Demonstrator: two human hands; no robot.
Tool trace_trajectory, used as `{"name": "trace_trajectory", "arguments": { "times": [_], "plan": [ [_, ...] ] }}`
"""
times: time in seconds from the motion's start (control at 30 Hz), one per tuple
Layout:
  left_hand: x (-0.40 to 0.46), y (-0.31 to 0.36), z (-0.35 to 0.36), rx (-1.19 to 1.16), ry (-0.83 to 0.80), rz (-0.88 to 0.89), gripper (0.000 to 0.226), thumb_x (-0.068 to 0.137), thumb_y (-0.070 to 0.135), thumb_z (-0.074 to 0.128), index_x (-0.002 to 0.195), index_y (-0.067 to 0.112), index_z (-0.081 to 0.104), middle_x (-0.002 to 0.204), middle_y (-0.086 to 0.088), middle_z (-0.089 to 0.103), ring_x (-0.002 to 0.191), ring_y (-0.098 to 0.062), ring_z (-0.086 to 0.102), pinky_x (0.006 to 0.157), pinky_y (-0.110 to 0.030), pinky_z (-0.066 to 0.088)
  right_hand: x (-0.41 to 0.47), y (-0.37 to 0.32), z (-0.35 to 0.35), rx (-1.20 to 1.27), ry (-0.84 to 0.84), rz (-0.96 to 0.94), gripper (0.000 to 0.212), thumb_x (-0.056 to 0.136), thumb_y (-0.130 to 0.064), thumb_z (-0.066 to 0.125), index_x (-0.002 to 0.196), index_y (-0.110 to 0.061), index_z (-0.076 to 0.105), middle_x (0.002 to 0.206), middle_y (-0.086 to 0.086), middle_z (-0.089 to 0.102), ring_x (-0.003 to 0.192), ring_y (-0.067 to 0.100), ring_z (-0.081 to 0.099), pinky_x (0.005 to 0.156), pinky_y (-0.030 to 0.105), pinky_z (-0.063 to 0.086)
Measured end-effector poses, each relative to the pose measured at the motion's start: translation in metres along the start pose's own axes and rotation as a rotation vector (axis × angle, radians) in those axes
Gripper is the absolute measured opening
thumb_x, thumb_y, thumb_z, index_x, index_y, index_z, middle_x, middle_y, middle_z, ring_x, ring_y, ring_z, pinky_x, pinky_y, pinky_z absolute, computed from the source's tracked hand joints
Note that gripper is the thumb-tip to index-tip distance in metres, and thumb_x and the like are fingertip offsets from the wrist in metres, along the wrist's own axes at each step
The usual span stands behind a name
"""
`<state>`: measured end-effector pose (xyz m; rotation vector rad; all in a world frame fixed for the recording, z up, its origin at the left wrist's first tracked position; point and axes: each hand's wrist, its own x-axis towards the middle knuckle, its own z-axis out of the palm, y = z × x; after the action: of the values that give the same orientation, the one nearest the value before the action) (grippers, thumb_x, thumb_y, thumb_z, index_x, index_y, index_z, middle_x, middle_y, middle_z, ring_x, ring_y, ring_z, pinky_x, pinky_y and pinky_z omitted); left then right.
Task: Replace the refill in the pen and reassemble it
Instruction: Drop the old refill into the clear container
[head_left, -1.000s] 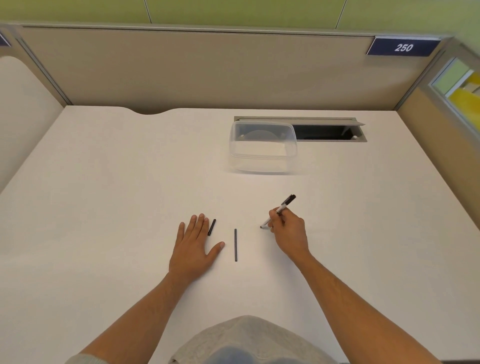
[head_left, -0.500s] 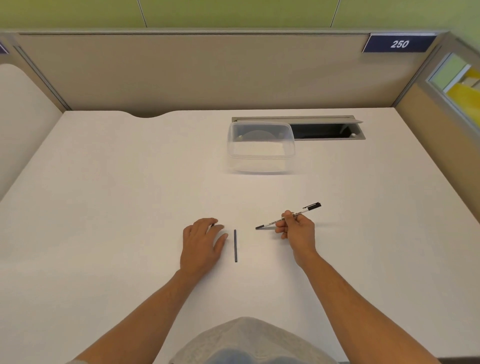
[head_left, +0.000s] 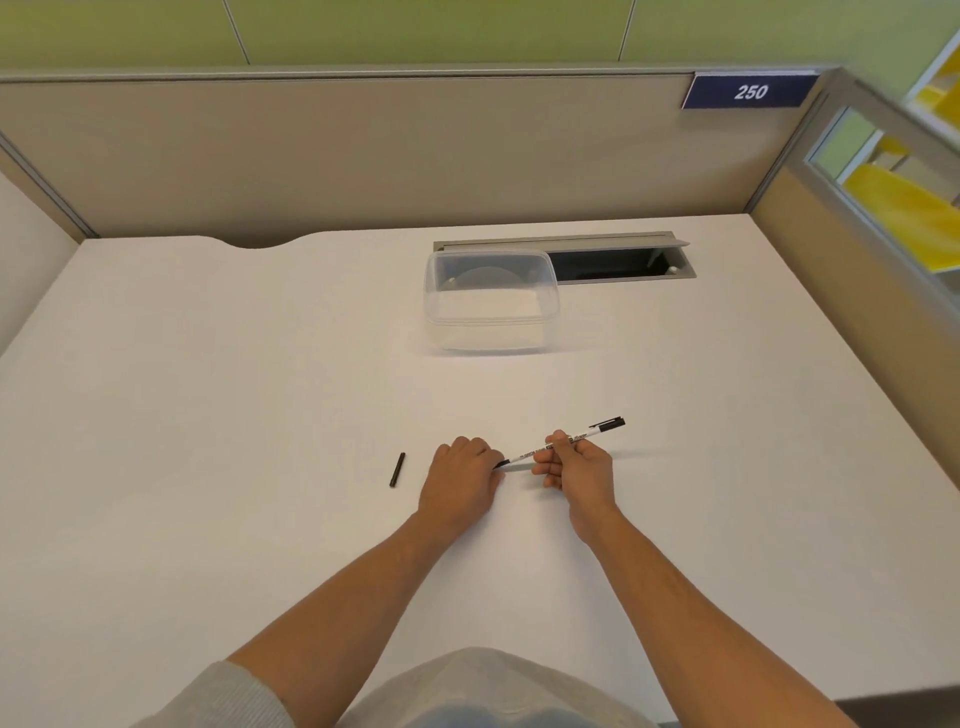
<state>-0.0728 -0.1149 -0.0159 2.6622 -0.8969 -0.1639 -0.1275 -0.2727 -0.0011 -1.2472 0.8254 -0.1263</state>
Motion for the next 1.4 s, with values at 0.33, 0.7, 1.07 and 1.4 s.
{"name": "trace_trajectory", "arguments": {
  "times": [0.33, 0.7, 1.07, 1.4],
  "plan": [
    [0.001, -0.027, -0.014, -0.048, 0.086, -0.059, 0.02, 0.095, 0.022, 0.052, 0.104, 0.019, 0.071, 0.095, -0.002, 0.066, 0.093, -0.026, 0.054, 0.072, -0.032, 0.028, 0.006, -0.016, -0.006, 0.052, -0.031, 0.024, 0.017, 0.094, -0.021, 0.056, 0.091, -0.006, 0.064, 0.071, 0.01, 0.068, 0.058, 0.019, 0.063, 0.051, 0.028, 0.045],
    [0.028, -0.054, -0.049, -0.275, 0.171, -0.25, 0.014, 0.091, 0.013, 0.063, 0.098, 0.008, 0.073, 0.086, -0.013, 0.065, 0.083, -0.03, 0.06, 0.073, -0.035, 0.046, 0.012, -0.021, 0.011, 0.069, -0.098, 0.028, 0.027, 0.096, -0.027, 0.052, 0.096, -0.003, 0.062, 0.074, 0.011, 0.066, 0.063, 0.021, 0.063, 0.055, 0.03, 0.046],
    [0.132, -0.059, -0.113, -0.491, 0.245, -0.417, 0.024, 0.08, 0.018, 0.077, 0.1, 0.008, 0.071, 0.076, -0.011, 0.072, 0.076, -0.026, 0.069, 0.076, -0.031, 0.054, 0.028, -0.03, 0.023, 0.067, -0.145, 0.039, 0.034, 0.096, -0.034, 0.05, 0.095, -0.002, 0.063, 0.068, 0.009, 0.07, 0.06, 0.022, 0.065, 0.052, 0.027, 0.049],
    [0.219, -0.056, -0.123, -0.44, 0.147, -0.485, 0.028, 0.078, 0.017, 0.078, 0.103, 0.006, 0.07, 0.102, -0.015, 0.07, 0.102, -0.031, 0.063, 0.088, -0.041, 0.054, 0.053, -0.03, 0.034, 0.087, -0.208, 0.041, 0.036, 0.094, -0.035, 0.051, 0.095, -0.002, 0.064, 0.07, 0.01, 0.071, 0.063, 0.022, 0.066, 0.053, 0.025, 0.052]
  ]
}}
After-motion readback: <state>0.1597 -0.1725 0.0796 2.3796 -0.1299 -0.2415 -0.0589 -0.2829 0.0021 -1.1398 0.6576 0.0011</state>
